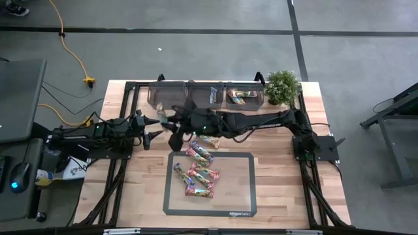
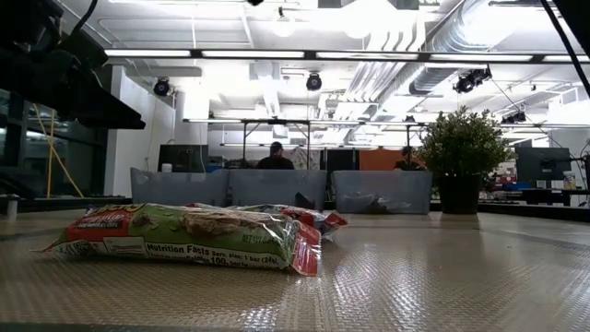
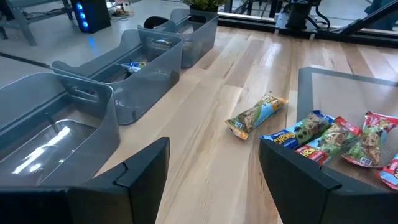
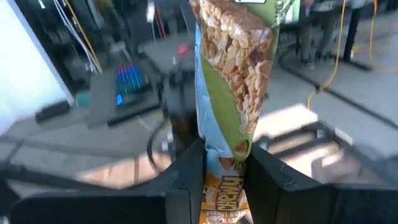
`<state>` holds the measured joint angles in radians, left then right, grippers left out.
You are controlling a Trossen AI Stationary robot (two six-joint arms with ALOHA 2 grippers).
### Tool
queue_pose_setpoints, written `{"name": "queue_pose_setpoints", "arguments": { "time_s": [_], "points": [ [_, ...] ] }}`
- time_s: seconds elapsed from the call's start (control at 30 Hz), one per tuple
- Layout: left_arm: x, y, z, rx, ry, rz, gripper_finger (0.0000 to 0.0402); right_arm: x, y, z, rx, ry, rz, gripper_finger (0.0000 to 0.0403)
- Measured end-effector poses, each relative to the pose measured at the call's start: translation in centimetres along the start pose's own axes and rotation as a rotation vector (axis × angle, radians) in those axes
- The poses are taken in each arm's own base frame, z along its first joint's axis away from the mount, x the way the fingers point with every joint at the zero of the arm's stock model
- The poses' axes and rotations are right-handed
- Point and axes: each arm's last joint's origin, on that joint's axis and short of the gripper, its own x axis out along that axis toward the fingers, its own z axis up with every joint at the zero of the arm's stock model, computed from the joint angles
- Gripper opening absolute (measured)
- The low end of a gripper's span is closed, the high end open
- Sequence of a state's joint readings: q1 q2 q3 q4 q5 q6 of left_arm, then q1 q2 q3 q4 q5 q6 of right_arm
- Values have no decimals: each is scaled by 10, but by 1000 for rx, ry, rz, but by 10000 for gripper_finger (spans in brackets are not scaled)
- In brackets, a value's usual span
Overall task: Pick and place Granola Bars by type
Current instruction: Put the yellow granola bar into the right black bin
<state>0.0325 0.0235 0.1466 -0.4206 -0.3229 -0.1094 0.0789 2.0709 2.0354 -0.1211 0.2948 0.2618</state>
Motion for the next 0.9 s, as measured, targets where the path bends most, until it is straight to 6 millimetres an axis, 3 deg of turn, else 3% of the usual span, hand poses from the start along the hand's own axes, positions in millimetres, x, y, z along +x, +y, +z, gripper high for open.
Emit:
{"name": "queue_pose_setpoints", "arguments": {
  "time_s": [0.37, 0.57, 0.77, 0.9],
  "points": [
    [0, 0, 0, 0, 0, 0, 243, -31, -35, 62, -112, -217, -206, 82],
    [0, 0, 0, 0, 1, 0, 243, -44, -71, 84, -117, -249, -440, 82],
    [0, 0, 0, 0, 0, 0, 243, -55, -120, 87, -59, -188, -825, 82],
    [0, 0, 0, 0, 0, 0, 243, -59, -154, 80, -39, -92, -969, 82]
  ]
}}
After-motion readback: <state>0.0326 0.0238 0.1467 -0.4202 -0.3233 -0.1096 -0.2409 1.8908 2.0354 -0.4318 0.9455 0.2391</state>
